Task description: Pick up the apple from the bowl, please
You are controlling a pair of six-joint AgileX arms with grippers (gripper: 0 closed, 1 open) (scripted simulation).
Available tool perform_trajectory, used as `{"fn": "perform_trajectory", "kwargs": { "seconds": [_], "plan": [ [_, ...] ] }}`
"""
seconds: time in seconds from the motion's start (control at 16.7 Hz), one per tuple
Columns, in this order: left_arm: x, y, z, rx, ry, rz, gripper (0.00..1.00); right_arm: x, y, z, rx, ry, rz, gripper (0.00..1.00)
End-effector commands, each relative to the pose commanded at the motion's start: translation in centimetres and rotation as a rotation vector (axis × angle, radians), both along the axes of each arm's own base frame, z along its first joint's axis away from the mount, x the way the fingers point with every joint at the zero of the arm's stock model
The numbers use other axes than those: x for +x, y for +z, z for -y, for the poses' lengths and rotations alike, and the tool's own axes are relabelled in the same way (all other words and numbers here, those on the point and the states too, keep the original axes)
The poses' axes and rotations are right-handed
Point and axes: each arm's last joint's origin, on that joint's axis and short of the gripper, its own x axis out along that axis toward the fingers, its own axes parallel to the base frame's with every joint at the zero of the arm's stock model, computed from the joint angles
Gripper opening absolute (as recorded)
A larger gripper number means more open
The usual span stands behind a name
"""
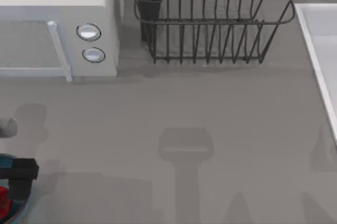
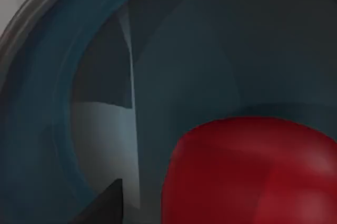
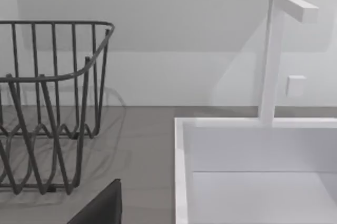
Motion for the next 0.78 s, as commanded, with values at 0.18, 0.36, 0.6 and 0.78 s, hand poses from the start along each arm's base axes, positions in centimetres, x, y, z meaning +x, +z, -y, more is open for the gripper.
{"fn": "perform_trajectory", "kwargs": {
  "seconds": [0.18, 0.36, 0.6, 0.78],
  "plan": [
    [0.0, -3.2, 0.0, 0.000, 0.000, 0.019, 1.00, 0.0, 0.0, 0.0, 0.000, 0.000, 0.000, 1.00],
    [-0.6, -5.4, 0.0, 0.000, 0.000, 0.000, 1.00, 0.0, 0.0, 0.0, 0.000, 0.000, 0.000, 1.00],
    [-0.7, -5.7, 0.0, 0.000, 0.000, -0.005, 1.00, 0.0, 0.0, 0.0, 0.000, 0.000, 0.000, 1.00],
    [-0.7, -5.7, 0.0, 0.000, 0.000, -0.005, 0.85, 0.0, 0.0, 0.0, 0.000, 0.000, 0.000, 1.00]
  ]
}}
